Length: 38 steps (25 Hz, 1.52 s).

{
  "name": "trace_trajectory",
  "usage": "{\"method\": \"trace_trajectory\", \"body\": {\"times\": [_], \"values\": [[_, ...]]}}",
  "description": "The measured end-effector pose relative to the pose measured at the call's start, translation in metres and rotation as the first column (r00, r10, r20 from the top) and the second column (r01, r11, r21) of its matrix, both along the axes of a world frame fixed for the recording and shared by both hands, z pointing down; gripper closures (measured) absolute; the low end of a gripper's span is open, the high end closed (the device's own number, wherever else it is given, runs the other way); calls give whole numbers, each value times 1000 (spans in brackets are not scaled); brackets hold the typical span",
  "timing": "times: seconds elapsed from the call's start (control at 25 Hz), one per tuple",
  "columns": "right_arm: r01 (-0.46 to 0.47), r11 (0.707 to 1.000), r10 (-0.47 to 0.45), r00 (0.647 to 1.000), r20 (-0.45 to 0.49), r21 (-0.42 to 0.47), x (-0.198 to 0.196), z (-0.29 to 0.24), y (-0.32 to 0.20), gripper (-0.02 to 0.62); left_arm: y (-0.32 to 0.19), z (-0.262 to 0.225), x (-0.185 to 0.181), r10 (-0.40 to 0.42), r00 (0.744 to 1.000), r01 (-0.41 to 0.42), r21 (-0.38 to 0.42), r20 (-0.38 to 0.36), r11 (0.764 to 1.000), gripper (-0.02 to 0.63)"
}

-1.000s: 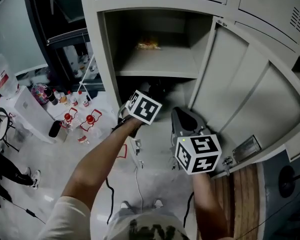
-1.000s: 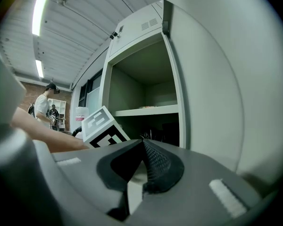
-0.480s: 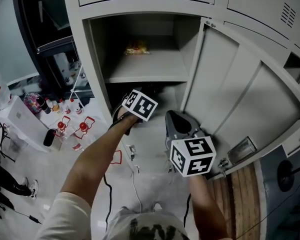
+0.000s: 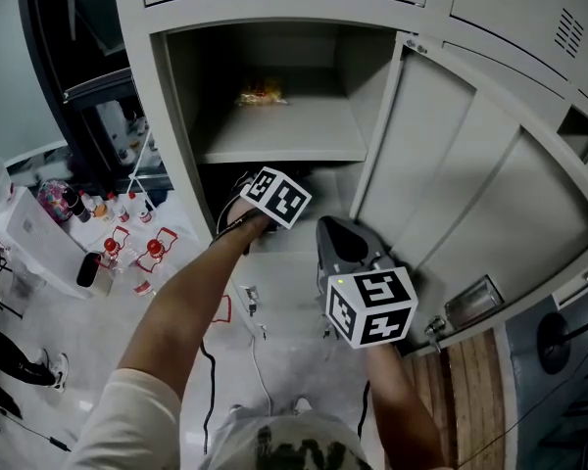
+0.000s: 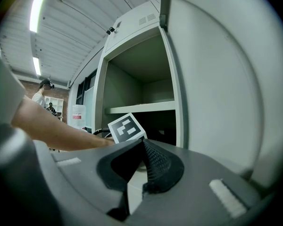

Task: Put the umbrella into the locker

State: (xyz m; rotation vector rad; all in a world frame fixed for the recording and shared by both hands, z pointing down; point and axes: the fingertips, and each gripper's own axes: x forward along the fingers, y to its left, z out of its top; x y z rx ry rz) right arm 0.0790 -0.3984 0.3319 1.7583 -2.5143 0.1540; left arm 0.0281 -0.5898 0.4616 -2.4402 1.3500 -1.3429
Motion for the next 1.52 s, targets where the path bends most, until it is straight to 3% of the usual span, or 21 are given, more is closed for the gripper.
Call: {"method": "trace_trajectory", "body": {"times": [0.16,0.72,0.88,1.16,1.4,1.52], "values": [[4,1000,-4,1000,-1,-3,-1,0,-2,601,-7,-1,0,6,999,-7,20,43,1000,453],[25,1000,-25,1000,-3,-3,-4,0,0,602,-7,0,1,9,998,-12,36,62,999,448],[30,1000,-30,1000,1,-4,-3,-1,2,601,-4,-1,1,14,999,-15,30,38,999,446],[48,999,-48,999,9,-12,-6,2,6,601,5,-9,2,27,1000,-26,44,-9,999,362],[48,998,-47,999,25,-28,-8,7,11,601,25,-30,5,79,997,-77,96,-19,992,360],[33,999,-32,999,28,-30,-8,7,13,601,38,-38,3,90,994,-84,100,-63,991,360]]}}
